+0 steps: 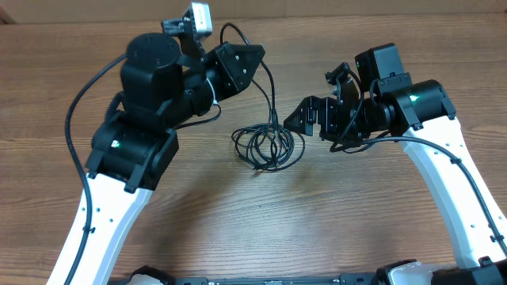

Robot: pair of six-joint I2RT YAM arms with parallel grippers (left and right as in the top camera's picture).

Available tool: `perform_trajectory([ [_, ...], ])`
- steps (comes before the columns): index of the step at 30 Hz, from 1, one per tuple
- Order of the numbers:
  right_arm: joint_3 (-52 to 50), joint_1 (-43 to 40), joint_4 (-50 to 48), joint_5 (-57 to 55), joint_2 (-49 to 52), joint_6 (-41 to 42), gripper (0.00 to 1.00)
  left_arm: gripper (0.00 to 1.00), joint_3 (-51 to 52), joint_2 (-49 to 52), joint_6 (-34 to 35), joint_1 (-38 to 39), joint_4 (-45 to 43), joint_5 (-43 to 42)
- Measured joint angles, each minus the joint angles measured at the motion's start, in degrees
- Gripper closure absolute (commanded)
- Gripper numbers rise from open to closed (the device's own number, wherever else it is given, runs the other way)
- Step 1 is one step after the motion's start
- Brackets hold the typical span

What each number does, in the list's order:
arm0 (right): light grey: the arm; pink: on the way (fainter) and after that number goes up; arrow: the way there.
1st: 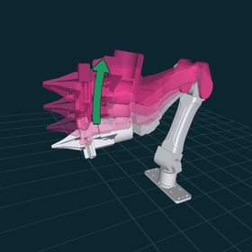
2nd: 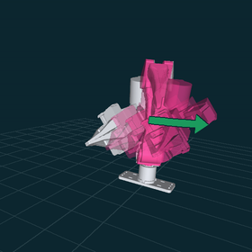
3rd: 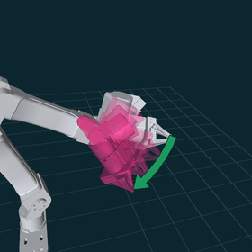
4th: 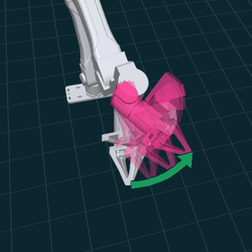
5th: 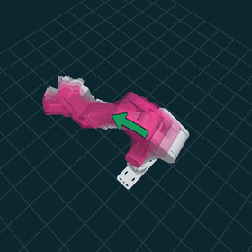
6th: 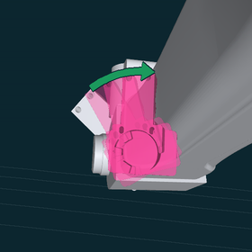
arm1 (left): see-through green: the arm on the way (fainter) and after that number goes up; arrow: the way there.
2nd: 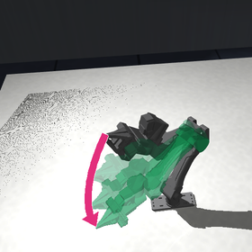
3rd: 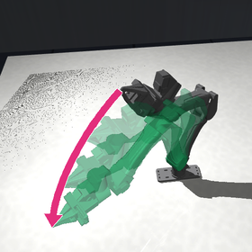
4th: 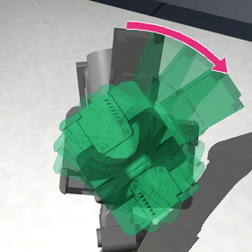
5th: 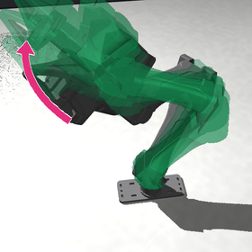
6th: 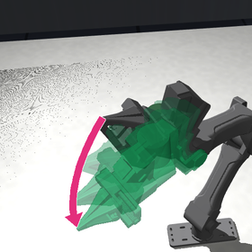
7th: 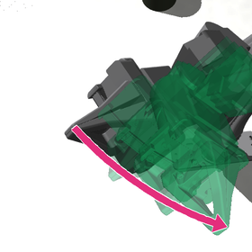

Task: Untangle cables

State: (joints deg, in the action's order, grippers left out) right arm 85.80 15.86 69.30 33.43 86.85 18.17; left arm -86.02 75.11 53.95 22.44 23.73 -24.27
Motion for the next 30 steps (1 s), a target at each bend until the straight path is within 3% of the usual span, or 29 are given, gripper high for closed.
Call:
perform_trajectory([
  [7, -0.2, 0.7, -5.9, -0.3, 0.0, 0.0, 0.00, 0.96, -13.3, -0.3, -0.1, 4.2, -1.6, -2.3],
  [17, -0.4, 6.8, -22.3, -7.1, 0.0, 4.3, 0.00, 0.96, -14.8, -0.5, 2.0, 11.1, -11.5, -2.3],
  [21, -0.4, 6.8, -24.9, -9.5, 0.0, 6.0, 0.13, 0.96, -14.8, -0.5, 3.1, 11.3, -11.5, -2.3],
  [27, -0.4, 6.8, -26.4, -11.4, 0.0, 6.7, 0.15, 0.96, -14.8, -0.6, 6.6, 11.3, -11.5, -4.2],
  [30, -0.4, 6.8, -27.3, -11.8, 0.5, 6.9, 0.39, 0.96, -14.8, -1.5, 9.0, 11.3, -11.6, -4.7],
])
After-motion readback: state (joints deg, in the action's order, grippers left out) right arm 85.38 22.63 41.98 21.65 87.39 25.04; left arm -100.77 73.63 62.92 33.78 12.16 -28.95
